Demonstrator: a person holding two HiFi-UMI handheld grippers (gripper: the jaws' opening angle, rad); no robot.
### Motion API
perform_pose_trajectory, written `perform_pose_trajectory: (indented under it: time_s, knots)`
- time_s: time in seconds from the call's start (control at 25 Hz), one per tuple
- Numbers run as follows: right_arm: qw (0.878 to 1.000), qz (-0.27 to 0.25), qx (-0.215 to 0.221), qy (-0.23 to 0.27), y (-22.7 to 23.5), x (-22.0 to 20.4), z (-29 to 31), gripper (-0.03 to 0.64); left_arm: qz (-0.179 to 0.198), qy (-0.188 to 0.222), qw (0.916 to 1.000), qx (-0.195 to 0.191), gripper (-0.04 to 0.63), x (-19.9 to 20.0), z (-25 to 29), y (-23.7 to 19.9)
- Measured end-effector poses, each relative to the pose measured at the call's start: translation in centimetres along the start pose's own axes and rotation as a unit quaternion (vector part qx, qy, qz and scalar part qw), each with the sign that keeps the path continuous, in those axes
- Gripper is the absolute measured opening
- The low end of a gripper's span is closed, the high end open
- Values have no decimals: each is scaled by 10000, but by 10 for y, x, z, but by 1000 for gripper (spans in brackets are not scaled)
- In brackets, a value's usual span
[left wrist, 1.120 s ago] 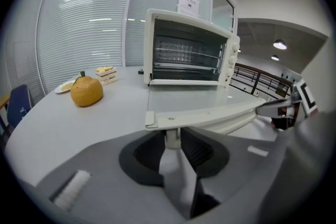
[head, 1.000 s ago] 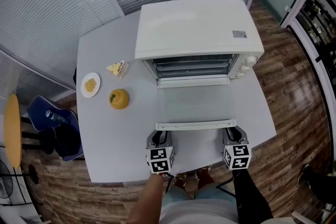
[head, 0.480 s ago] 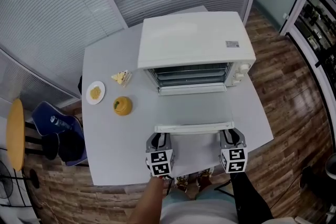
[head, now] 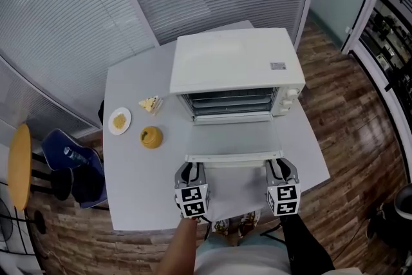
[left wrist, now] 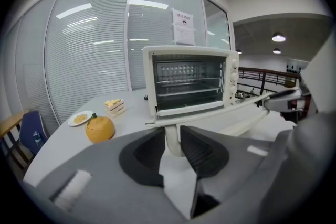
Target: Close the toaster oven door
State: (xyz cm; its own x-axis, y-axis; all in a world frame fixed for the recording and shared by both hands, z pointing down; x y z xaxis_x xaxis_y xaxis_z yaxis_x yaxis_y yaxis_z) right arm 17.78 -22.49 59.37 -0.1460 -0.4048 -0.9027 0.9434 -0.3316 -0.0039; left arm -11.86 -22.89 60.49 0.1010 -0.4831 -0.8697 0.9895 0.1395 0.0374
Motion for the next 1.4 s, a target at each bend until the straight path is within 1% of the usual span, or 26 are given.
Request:
perform_pose_trajectory:
  time_s: [0.24,0.36,0.48,0.6,0.88,1.0,1.16,1.4]
  knots:
    - [9996,-124,96,251,3,15,0,94,-53,130,9999,98,152,16,1,-1]
    - [9990,-172,137,384,5,23,0,95,0,223,9996,196,152,26,2,-1]
    - [9982,-181,156,548,8,36,1,97,-97,444,9988,207,152,37,5,-4]
    - [9974,-231,100,670,9,50,2,96,-282,597,9978,82,152,51,8,-7]
    - [9973,-101,-180,711,11,69,6,95,-411,555,9973,-251,152,71,11,-11]
    - [9968,-2,-336,726,12,76,9,95,-509,611,9960,-417,152,76,14,-13]
    - [9962,94,-485,722,10,79,11,95,-704,782,9918,-718,155,77,16,-18]
    - [9953,180,-589,747,12,87,13,95,-1018,1061,9829,-1111,155,81,19,-22]
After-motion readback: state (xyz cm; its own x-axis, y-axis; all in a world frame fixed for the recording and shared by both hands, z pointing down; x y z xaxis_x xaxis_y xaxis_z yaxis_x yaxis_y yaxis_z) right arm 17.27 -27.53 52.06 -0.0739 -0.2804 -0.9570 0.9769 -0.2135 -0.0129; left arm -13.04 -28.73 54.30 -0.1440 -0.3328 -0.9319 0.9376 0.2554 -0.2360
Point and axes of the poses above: the fingertips, and each gripper's own axes: z forward along the fingers, y to its right, x out of its top, the point moved 7 cm from there along -z, backward along the fingers, and after that the axes turned 1 degree about -z, right-handed, at the moved point
